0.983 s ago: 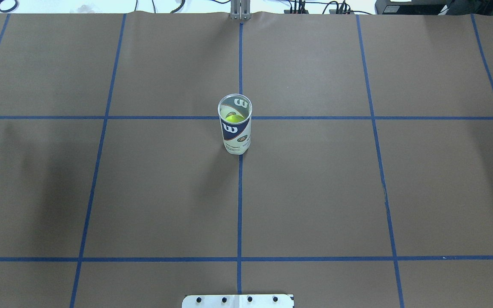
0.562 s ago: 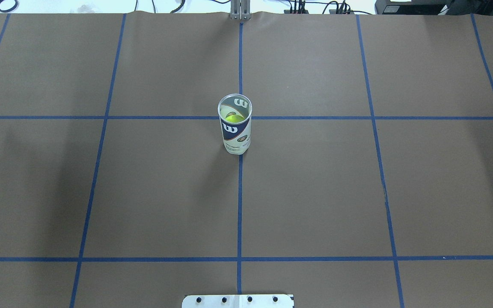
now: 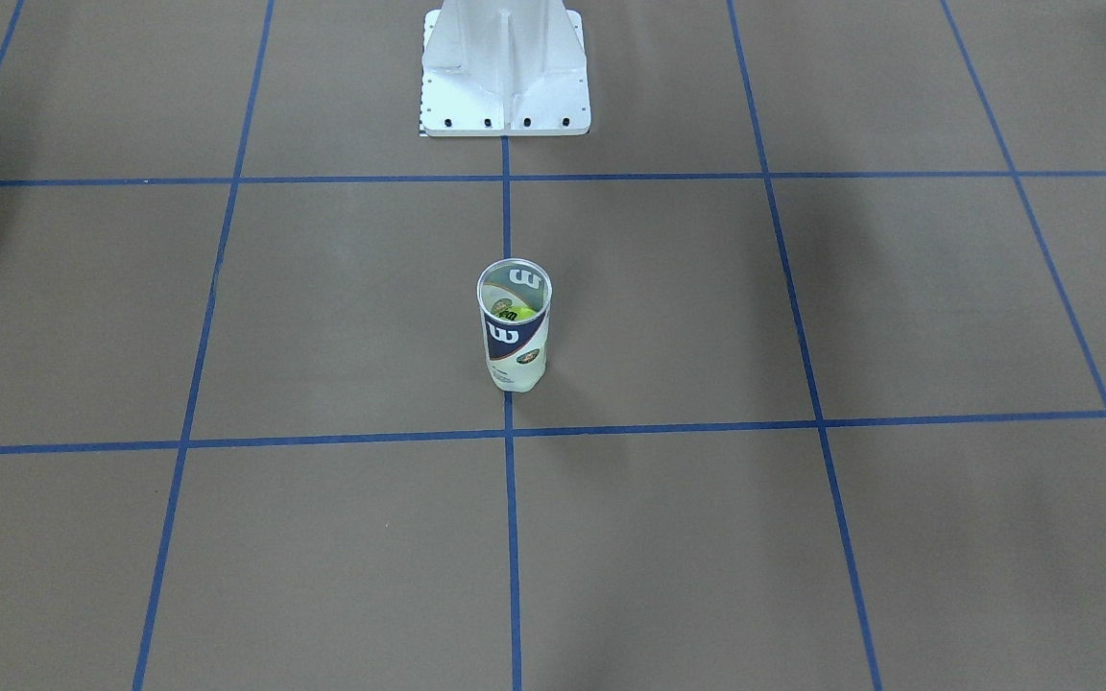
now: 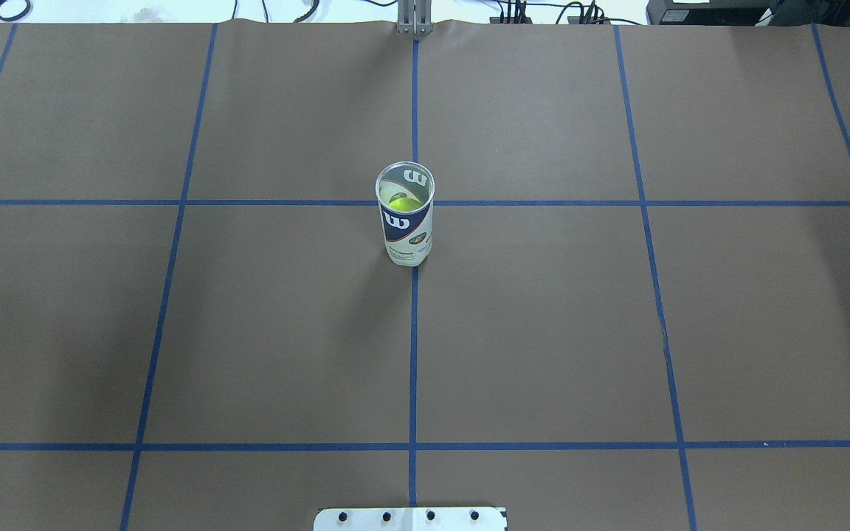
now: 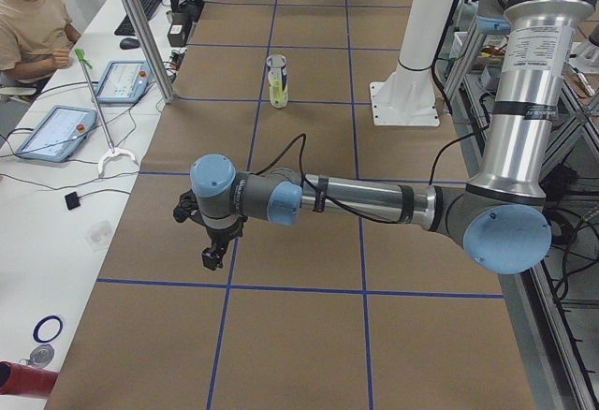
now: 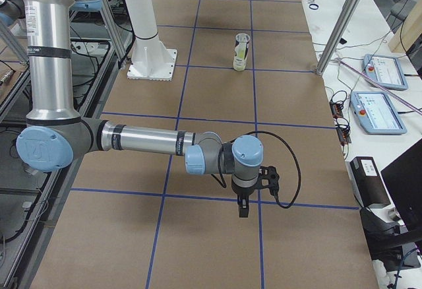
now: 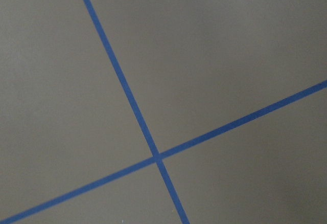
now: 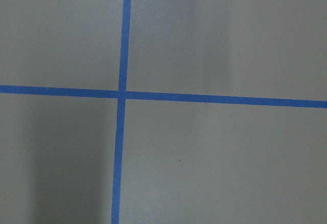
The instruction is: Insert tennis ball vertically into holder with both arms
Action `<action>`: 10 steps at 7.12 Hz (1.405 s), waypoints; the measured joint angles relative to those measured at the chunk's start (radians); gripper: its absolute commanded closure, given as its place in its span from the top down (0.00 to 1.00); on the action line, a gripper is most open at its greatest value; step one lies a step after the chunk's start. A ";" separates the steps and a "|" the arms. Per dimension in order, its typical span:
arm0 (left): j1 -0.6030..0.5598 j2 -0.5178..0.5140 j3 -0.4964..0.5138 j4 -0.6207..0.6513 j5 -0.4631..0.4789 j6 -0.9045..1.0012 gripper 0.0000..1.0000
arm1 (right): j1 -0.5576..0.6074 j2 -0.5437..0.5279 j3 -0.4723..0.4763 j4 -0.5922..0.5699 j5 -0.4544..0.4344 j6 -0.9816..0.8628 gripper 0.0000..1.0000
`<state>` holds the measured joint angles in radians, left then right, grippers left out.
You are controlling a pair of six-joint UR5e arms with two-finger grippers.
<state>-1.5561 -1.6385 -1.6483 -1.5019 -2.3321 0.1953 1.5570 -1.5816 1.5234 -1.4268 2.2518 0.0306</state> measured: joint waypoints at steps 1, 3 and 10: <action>-0.013 0.013 -0.030 0.053 0.017 -0.031 1.00 | 0.000 0.000 0.001 0.000 0.000 -0.001 1.00; -0.022 0.017 -0.048 0.076 0.115 -0.077 1.00 | 0.000 -0.005 0.001 0.000 0.000 -0.004 1.00; -0.012 0.022 -0.026 0.071 0.152 -0.090 1.00 | -0.001 -0.004 -0.005 -0.001 0.000 -0.008 1.00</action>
<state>-1.5681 -1.6166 -1.6744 -1.4306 -2.1802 0.1051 1.5555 -1.5854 1.5182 -1.4277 2.2517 0.0230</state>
